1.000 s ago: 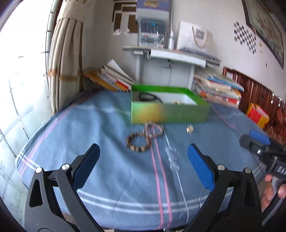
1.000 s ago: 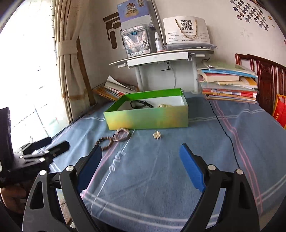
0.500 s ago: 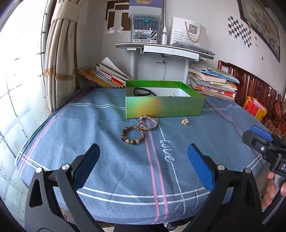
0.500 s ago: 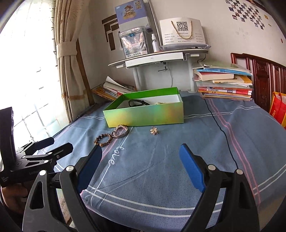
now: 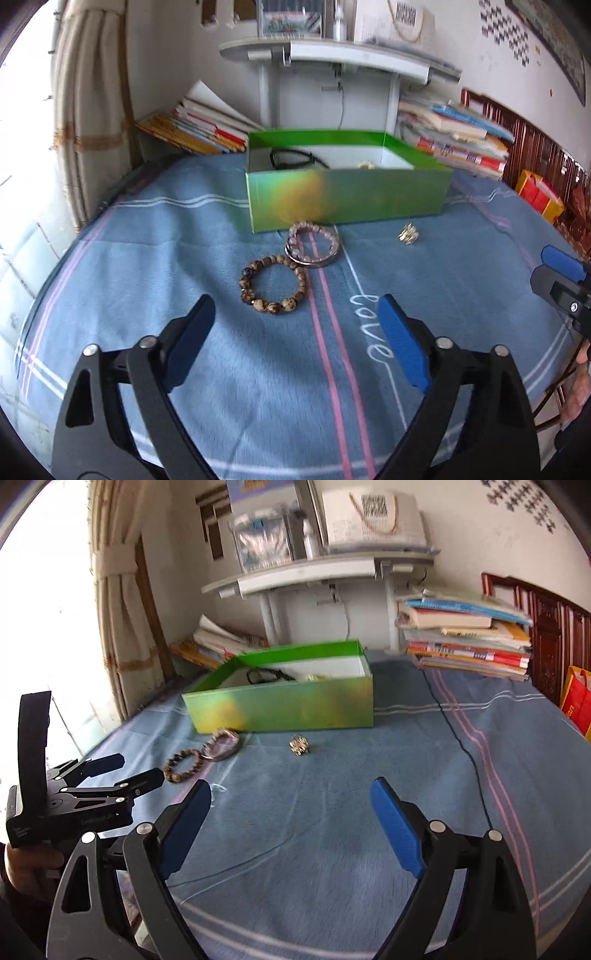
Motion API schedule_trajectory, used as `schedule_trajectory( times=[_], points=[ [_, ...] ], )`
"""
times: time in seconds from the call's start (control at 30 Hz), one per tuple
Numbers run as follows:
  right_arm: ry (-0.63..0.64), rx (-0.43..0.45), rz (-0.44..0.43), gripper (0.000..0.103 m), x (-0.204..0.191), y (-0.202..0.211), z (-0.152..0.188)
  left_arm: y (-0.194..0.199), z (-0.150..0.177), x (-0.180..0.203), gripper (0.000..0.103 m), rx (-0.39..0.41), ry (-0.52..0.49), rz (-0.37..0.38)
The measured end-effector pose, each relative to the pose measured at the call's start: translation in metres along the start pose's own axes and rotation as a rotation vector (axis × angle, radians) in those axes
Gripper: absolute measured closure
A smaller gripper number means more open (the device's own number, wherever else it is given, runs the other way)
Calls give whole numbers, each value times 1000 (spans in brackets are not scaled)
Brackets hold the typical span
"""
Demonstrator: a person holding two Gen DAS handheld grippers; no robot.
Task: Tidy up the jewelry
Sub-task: 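Withdraw both tools from the box back over the jewelry, then close the left tool on the brown wooden bead bracelet while the right tool grasps the gold flower brooch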
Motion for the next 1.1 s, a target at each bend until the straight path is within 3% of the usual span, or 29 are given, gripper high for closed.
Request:
schedule_trajectory(
  times=[0.1,0.23,0.43,0.57,0.63,0.67,0.7,0.73,0.77,0.97,1.1],
  points=[
    [32,-66,26,21,3,-28,-2,-22,2,0,23,-46,-11,-6],
    [78,-192,13,35,0,-75,1,-43,3,-1,25,-88,-10,3],
    [132,-274,-15,49,-13,-119,2,-65,8,-2,36,-139,-16,9],
    [132,-307,-7,55,-11,-141,-1,-69,5,-9,54,-133,8,7],
    [126,-315,-7,58,-9,-148,-2,-71,3,-14,72,-133,6,-7],
    [127,-325,-4,61,-9,-152,-1,-74,3,-16,89,-149,19,10],
    [128,-334,-3,63,-9,-155,0,-76,6,-16,95,-174,39,38],
    [132,-337,-1,69,-9,-157,2,-76,6,-16,95,-169,45,39],
    [147,-327,10,81,-8,-157,2,-76,6,-16,95,-164,42,34],
    [133,-275,-4,83,-10,-142,-3,-57,2,-19,95,-105,83,39],
    [100,-189,-31,83,-16,-96,-16,-21,-10,-17,95,-30,79,51]
  ],
)
Point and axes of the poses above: each gripper's, at about its wrist camera, not at the fingertips, and y roughly against the way its jaws point, x to its right, z to its underside, the point moved 8 cm from there along -y, roughly the way its jaws point, and after that the axes turned 7 degrees about x, right-handed, at the moved point
